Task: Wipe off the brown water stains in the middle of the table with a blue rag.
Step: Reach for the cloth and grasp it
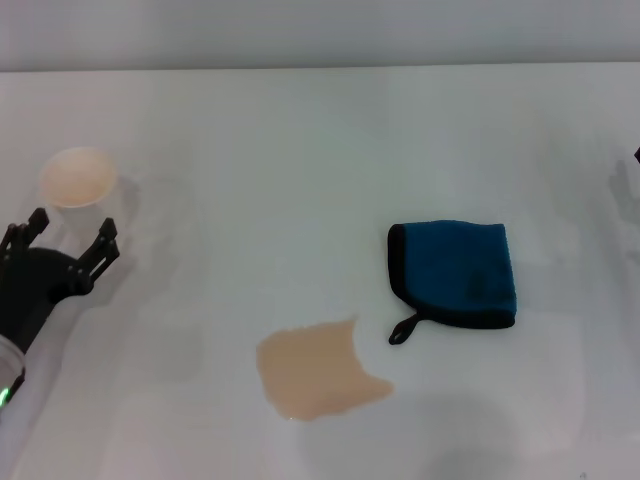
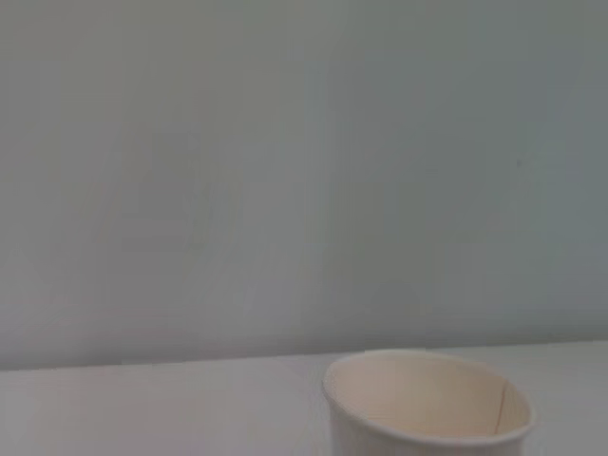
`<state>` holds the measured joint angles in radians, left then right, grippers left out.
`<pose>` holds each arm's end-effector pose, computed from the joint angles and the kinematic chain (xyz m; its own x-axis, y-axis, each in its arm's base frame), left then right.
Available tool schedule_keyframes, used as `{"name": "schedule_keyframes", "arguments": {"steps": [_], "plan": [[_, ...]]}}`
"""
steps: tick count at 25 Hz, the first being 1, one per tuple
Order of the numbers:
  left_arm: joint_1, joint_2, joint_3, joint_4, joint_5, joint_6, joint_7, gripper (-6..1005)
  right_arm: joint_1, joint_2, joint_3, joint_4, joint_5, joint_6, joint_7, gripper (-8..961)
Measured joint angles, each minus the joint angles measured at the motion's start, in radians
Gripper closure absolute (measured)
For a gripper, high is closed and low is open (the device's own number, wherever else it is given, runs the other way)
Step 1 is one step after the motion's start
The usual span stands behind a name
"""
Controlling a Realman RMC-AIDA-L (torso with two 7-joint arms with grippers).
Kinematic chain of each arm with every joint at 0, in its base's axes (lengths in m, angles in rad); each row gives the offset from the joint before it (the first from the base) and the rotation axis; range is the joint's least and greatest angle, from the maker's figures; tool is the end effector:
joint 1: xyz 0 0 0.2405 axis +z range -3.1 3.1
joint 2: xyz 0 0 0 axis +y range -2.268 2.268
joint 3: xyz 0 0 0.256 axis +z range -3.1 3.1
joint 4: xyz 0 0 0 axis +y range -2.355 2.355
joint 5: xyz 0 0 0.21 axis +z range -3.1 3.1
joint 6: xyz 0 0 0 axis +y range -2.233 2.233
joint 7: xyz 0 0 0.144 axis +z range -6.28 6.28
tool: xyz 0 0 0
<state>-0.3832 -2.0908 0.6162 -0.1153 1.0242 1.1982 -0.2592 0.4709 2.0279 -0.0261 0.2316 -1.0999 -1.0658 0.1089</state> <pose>-0.3631 0.2715 -0.0500 0.6978 0.1793 0.6935 0.7146 -0.2399 -0.6571 0.3775 0.3179 -0.0087 0.6021 -0.1337 -0.7871 -0.7748 0.1401 -0.6165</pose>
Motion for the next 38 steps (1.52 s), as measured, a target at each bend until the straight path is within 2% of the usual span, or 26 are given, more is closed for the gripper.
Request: {"name": "schedule_keyframes", "arguments": {"steps": [6, 7, 11, 14, 18, 23, 26, 27, 28, 30, 34, 36, 38], "plan": [[0.035, 0.0, 0.0, -0.009, -0.002, 0.022, -0.005, 106, 0.0, -0.001, 0.0, -0.001, 0.0, 0.0, 0.0, 113], [0.061, 0.0, 0.0, -0.025, -0.003, 0.06, -0.005, 106, 0.0, -0.001, 0.0, -0.001, 0.0, 0.001, 0.0, 113], [0.096, -0.001, -0.004, -0.039, -0.018, 0.132, -0.005, 107, 0.0, -0.003, -0.002, 0.008, -0.003, 0.0, 0.02, 113], [0.125, 0.001, -0.004, -0.036, -0.049, 0.195, -0.005, 107, 0.01, -0.01, -0.025, 0.012, -0.049, -0.001, 0.126, 113], [0.155, 0.005, -0.003, -0.033, -0.114, 0.265, -0.01, 107, 0.024, -0.02, -0.045, -0.043, -0.277, -0.04, 0.387, 113], [0.174, 0.004, -0.001, -0.032, -0.17, 0.297, -0.011, 107, 0.077, -0.023, -0.075, -0.225, -0.626, -0.138, 0.798, 116], [0.175, 0.005, -0.004, -0.032, -0.176, 0.294, -0.011, 107, 0.136, -0.023, -0.195, -0.363, -0.755, -0.17, 1.052, 118], [0.174, 0.005, -0.005, -0.032, -0.176, 0.294, -0.011, 107, 0.18, -0.019, -0.333, -0.449, -0.779, -0.165, 1.199, 118], [0.174, 0.005, -0.005, -0.032, -0.176, 0.294, -0.011, 107, 0.18, -0.019, -0.333, -0.449, -0.779, -0.165, 1.199, 118], [0.173, 0.005, -0.005, -0.032, -0.176, 0.294, -0.011, 106, 0.217, -0.018, -0.49, -0.534, -0.782, -0.143, 1.317, 119], [0.172, 0.004, -0.006, -0.032, -0.178, 0.297, -0.012, 106, 0.267, -0.03, -0.895, -0.757, -0.829, -0.071, 1.609, 119], [0.169, 0.004, -0.004, -0.032, -0.178, 0.298, -0.012, 106, 0.277, -0.039, -1.03, -0.866, -0.89, -0.069, 1.737, 120], [0.164, 0.005, -0.002, -0.032, -0.178, 0.302, -0.016, 106, 0.296, -0.045, -1.109, -0.962, -0.986, -0.122, 1.858, 120]]}}
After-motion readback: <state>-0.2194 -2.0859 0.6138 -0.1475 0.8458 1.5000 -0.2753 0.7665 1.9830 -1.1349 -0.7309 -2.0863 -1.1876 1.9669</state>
